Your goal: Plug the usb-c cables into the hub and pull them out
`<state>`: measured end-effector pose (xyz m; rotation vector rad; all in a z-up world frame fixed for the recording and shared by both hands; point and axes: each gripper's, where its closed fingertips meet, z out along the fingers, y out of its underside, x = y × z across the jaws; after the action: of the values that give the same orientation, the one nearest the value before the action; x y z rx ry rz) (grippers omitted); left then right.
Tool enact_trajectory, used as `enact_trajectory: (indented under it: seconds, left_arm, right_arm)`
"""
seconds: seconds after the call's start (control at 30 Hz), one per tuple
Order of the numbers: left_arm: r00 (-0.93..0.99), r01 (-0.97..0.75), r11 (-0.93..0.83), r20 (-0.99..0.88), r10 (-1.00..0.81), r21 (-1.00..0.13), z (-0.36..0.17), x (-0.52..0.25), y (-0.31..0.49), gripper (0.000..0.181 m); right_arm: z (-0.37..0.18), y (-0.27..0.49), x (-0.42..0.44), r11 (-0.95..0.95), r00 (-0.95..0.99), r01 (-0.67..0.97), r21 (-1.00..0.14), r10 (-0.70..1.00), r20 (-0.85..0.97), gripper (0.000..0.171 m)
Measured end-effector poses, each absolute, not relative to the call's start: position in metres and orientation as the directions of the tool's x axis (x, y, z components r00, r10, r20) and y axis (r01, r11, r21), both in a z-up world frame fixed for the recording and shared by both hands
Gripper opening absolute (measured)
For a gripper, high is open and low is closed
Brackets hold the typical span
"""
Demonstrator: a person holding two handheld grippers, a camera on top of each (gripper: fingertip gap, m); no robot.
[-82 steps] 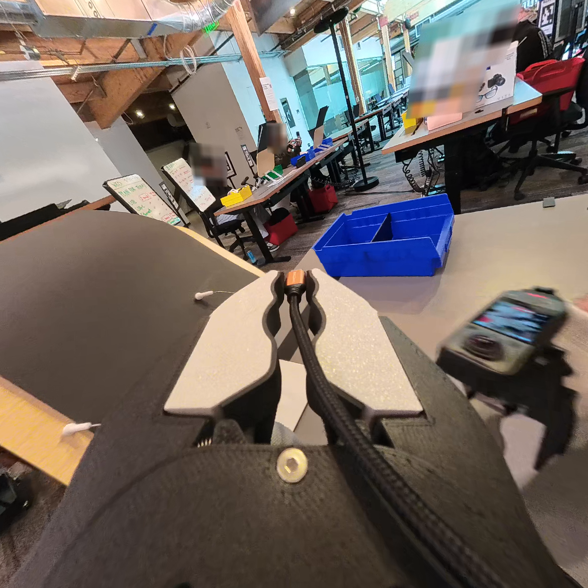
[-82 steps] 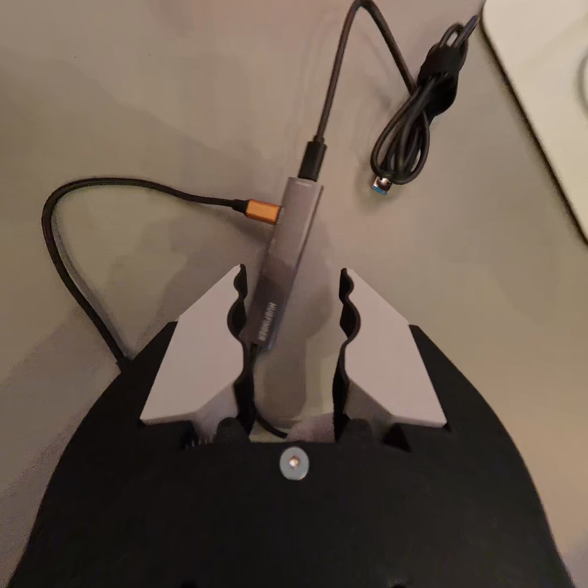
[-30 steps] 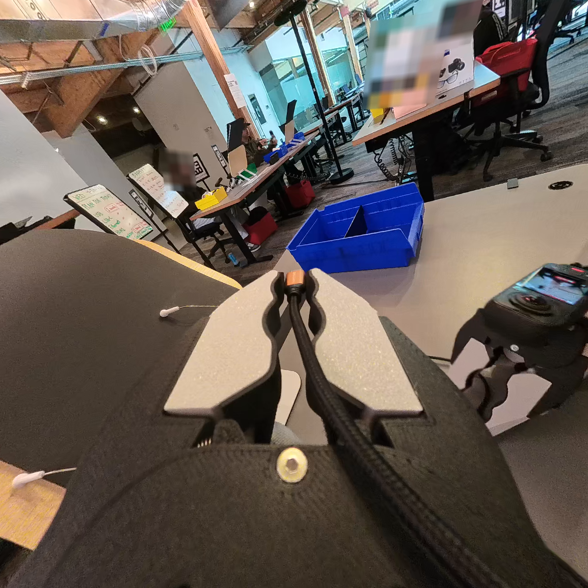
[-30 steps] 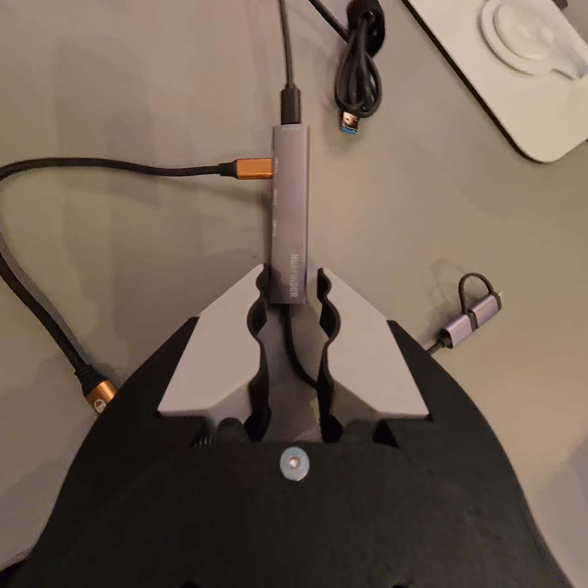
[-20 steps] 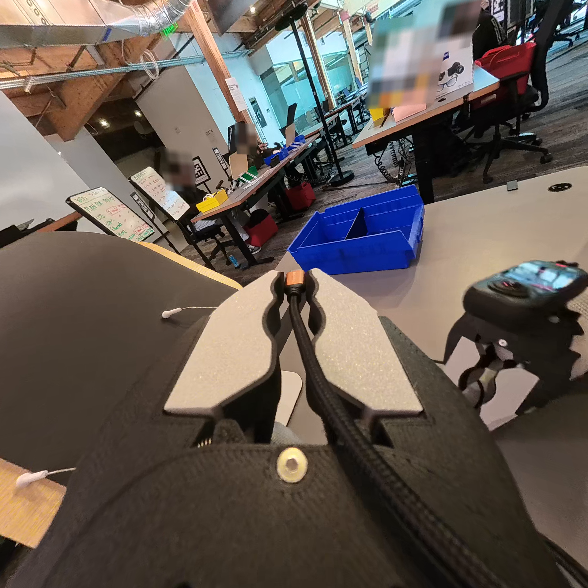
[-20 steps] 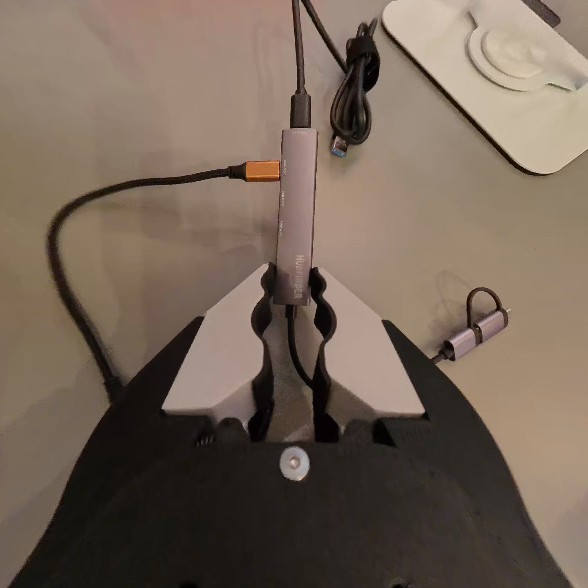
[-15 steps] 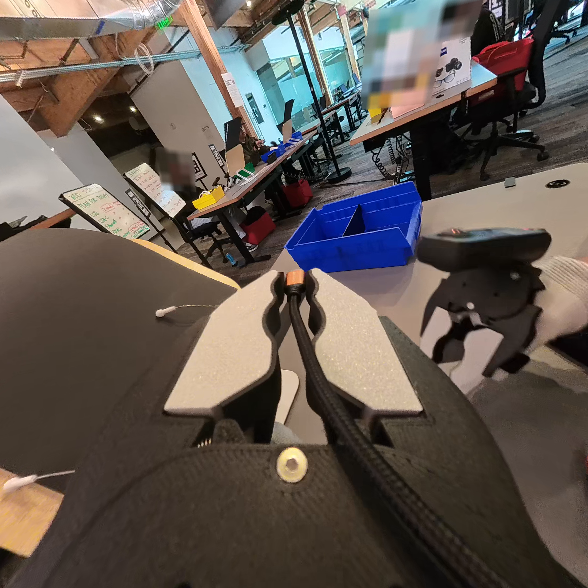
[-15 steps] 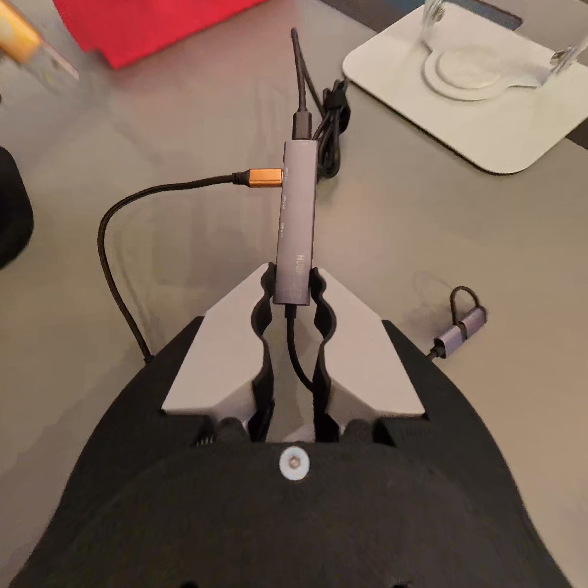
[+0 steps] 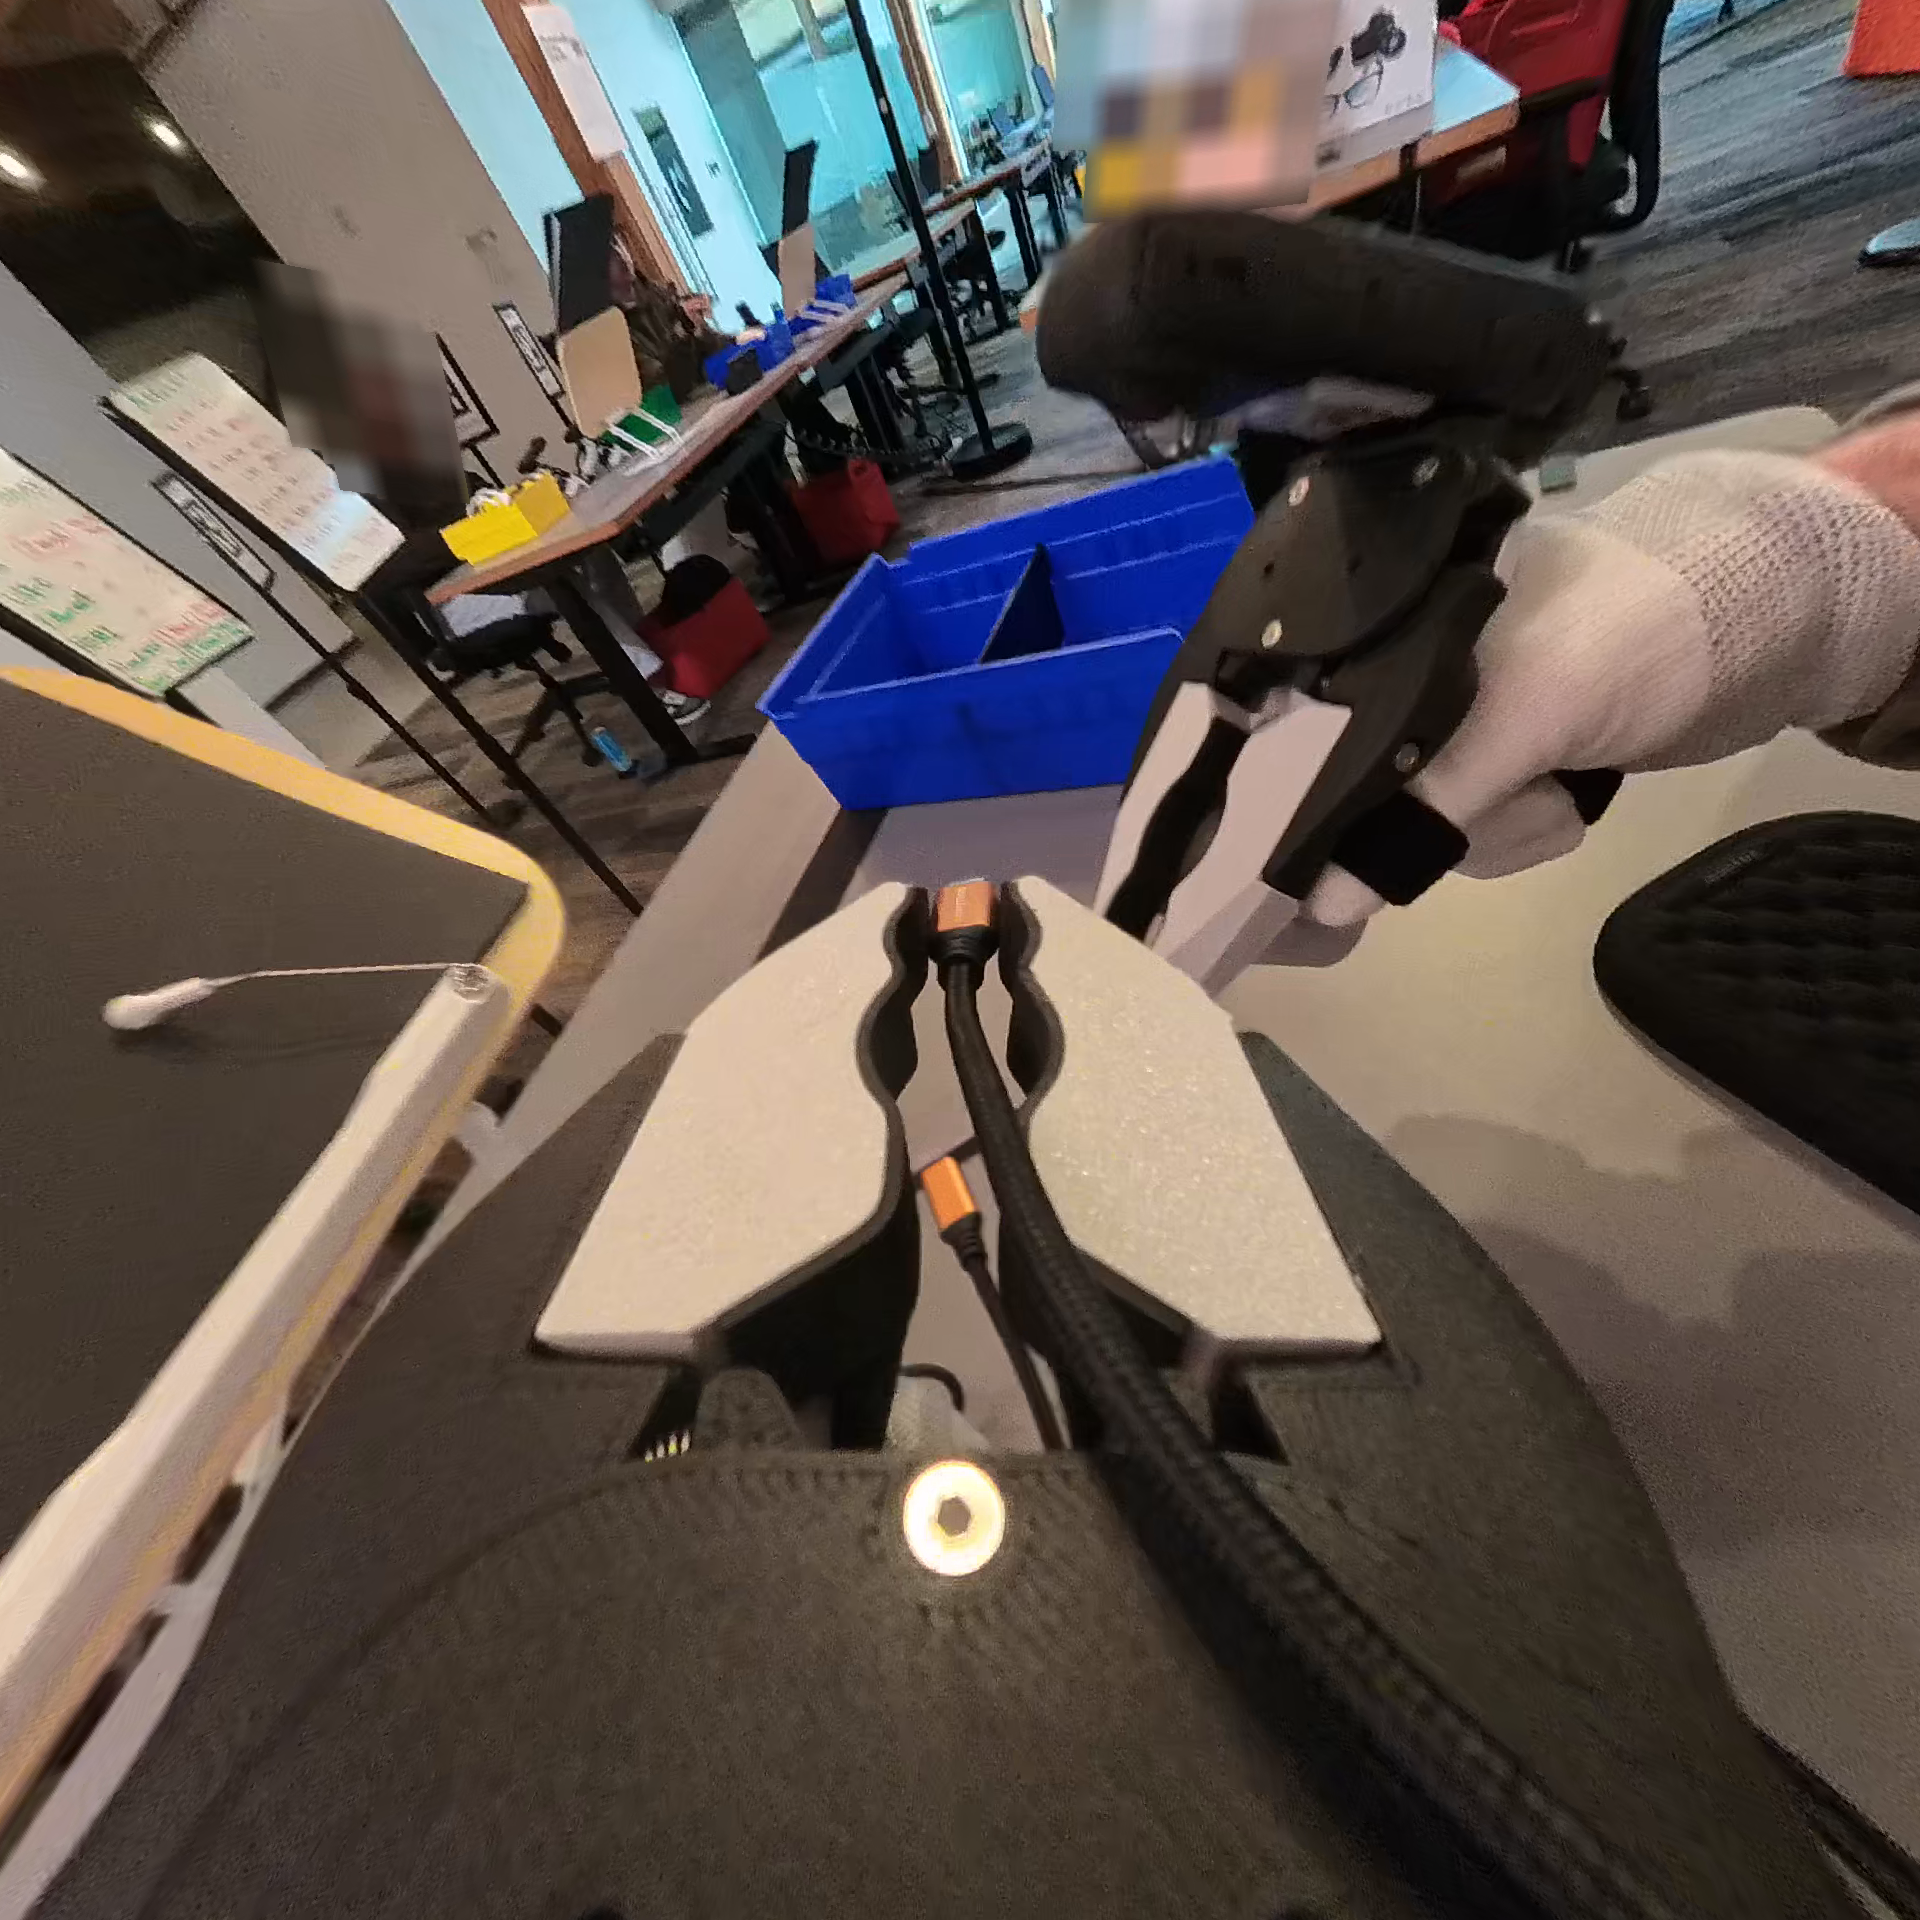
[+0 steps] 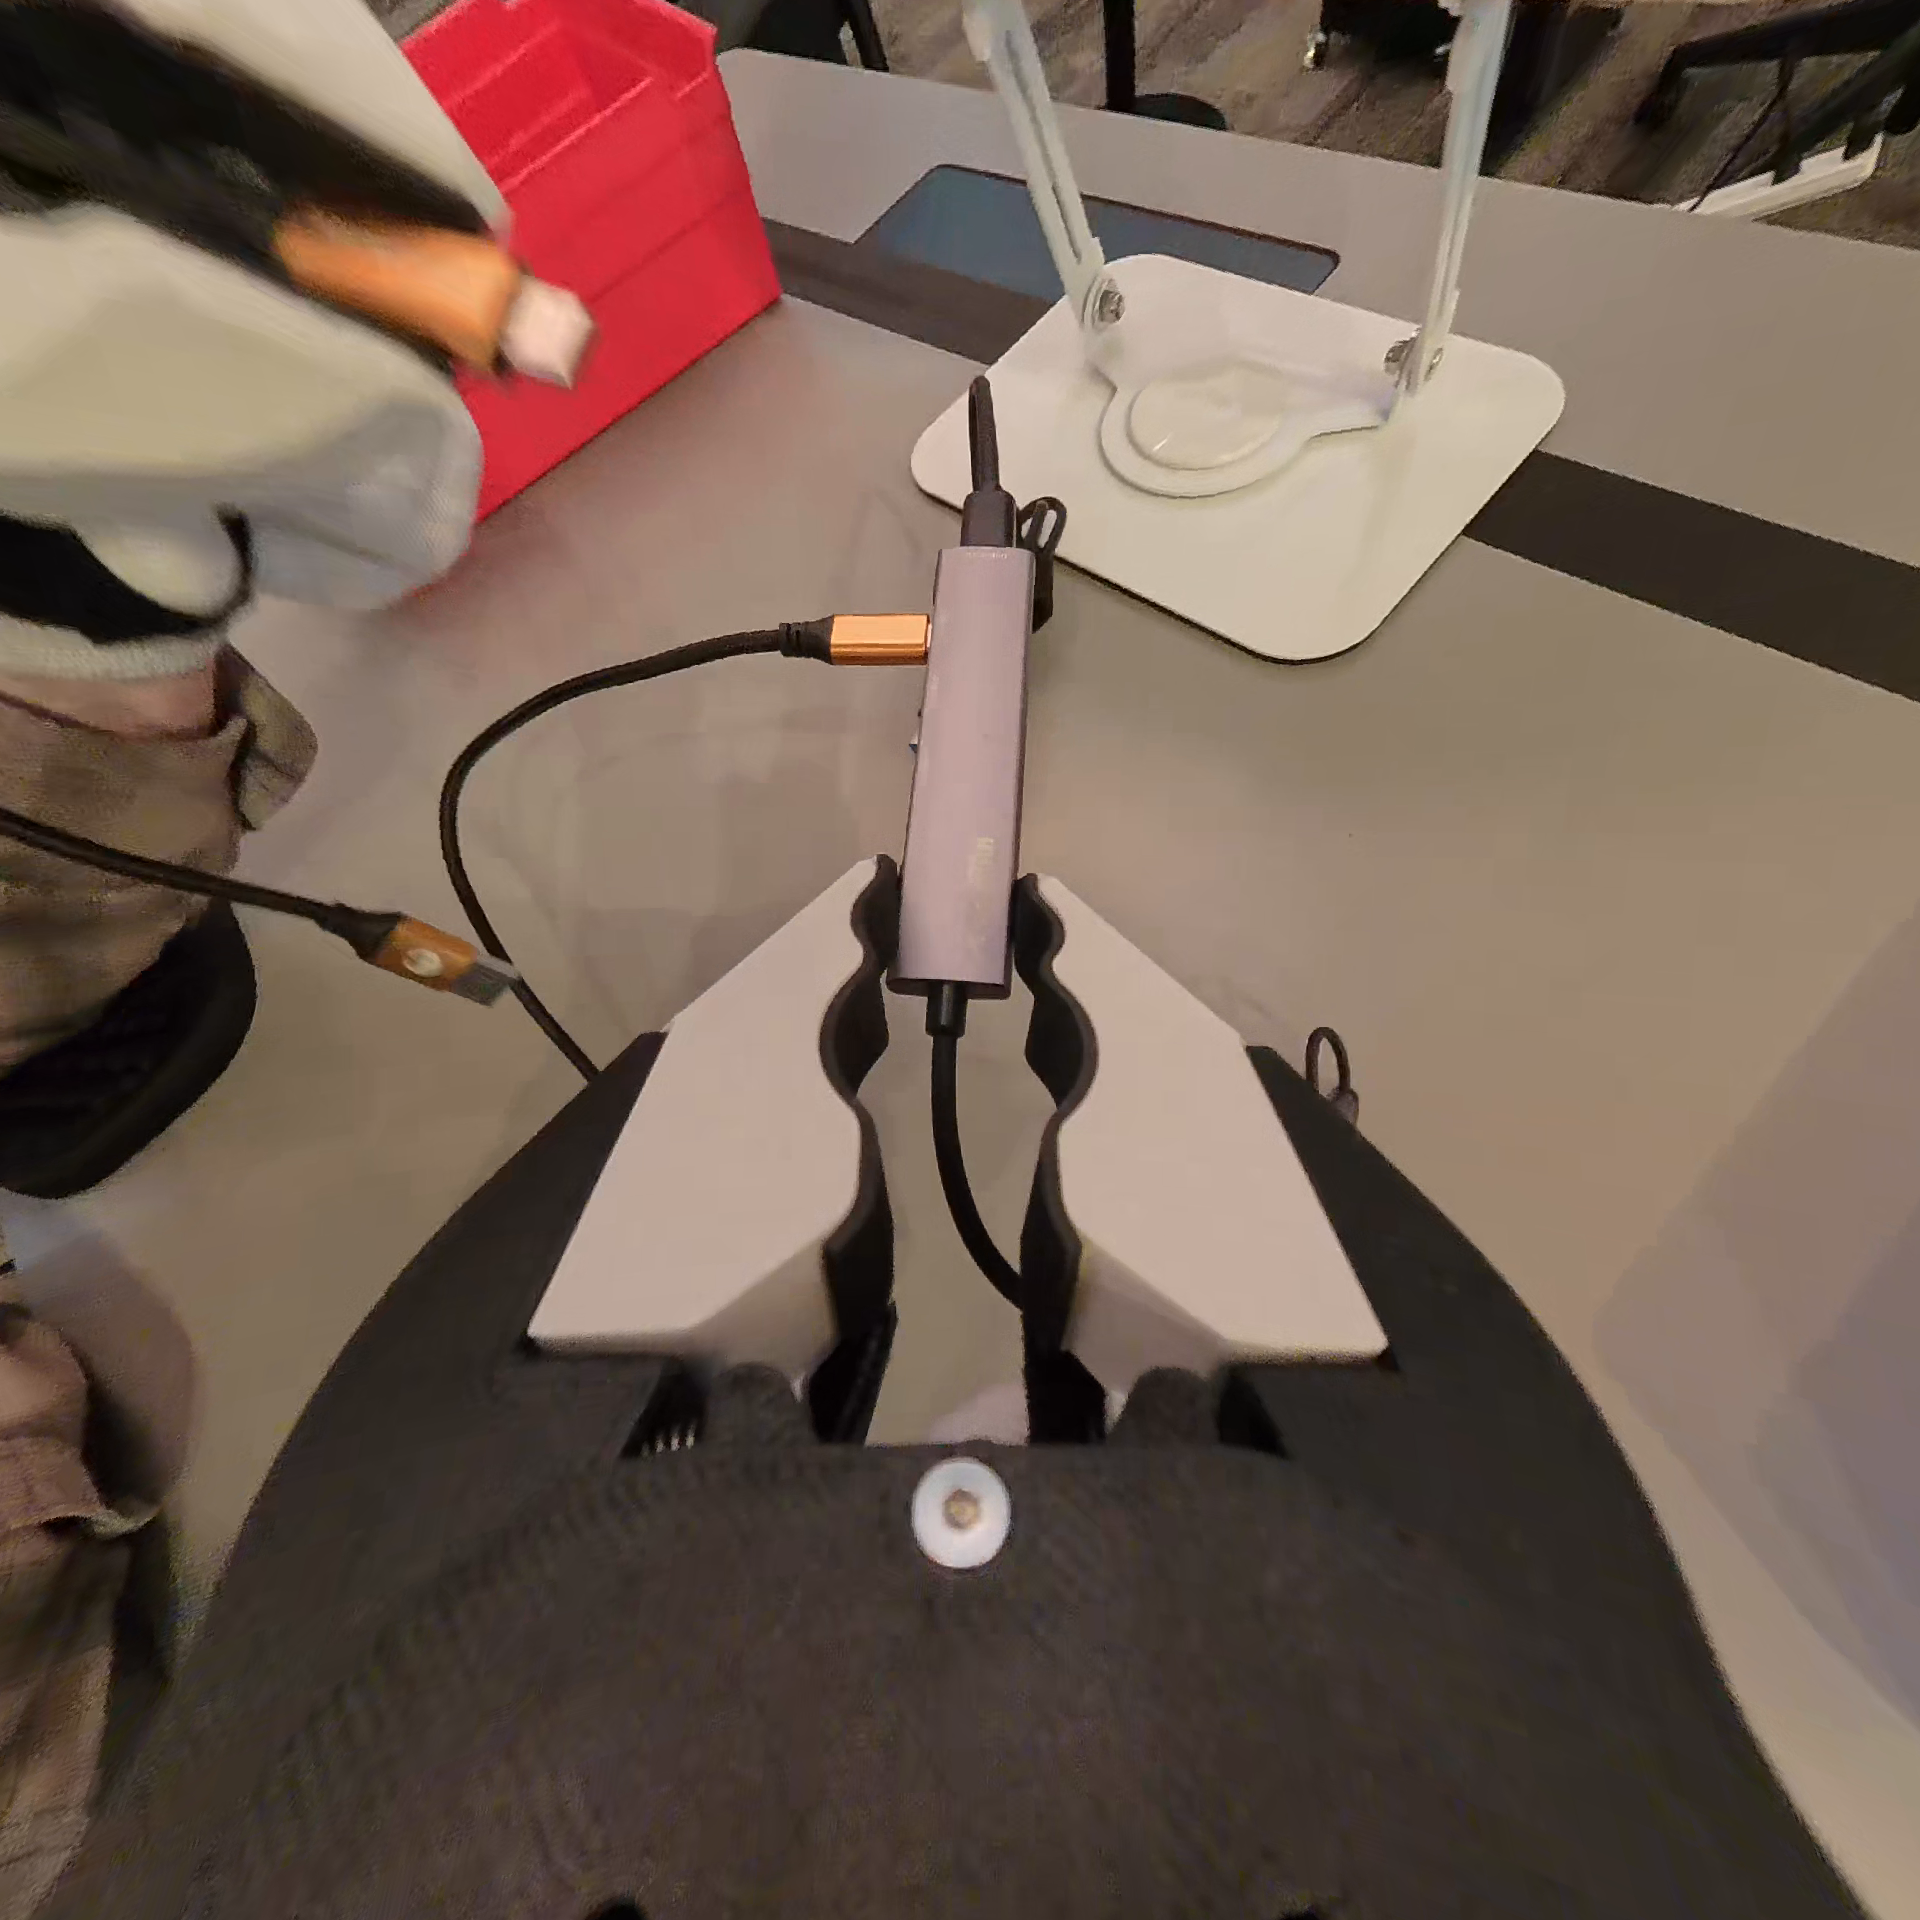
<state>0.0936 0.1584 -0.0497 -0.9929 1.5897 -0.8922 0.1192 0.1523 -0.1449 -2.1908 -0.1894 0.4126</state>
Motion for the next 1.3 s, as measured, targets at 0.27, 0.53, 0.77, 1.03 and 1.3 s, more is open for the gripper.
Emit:
enact_trajectory:
  seconds: [0.27,0.53,0.77,1.03,1.3]
  left_arm:
    - [-0.179,-0.258,0.368,-0.330,-0.927,-0.893,-0.090,0.108,0.161,0.013]
    - [-0.097,-0.300,0.330,-0.316,-0.944,-0.895,-0.111,0.122,0.168,0.013]
    - [-0.038,-0.218,0.237,-0.235,-0.971,-0.947,-0.112,0.129,0.164,0.013]
    - [0.063,-0.123,0.164,-0.173,-0.983,-0.979,-0.110,0.131,0.170,0.013]
    - [0.053,-0.087,0.121,-0.126,-0.991,-0.989,-0.111,0.130,0.171,0.013]
  right_arm:
    - [-0.138,0.150,0.135,-0.567,0.936,-0.096,-0.818,0.228,-0.268,0.020]
    - [-0.129,0.155,0.146,-0.516,0.936,-0.152,-0.843,0.199,-0.290,0.020]
    - [-0.129,0.156,0.151,-0.431,0.938,-0.208,-0.878,0.168,-0.304,0.020]
    - [-0.125,0.155,0.147,-0.361,0.938,-0.231,-0.904,0.165,-0.305,0.020]
    - [-0.120,0.154,0.146,-0.340,0.941,-0.220,-0.914,0.173,-0.291,0.020]
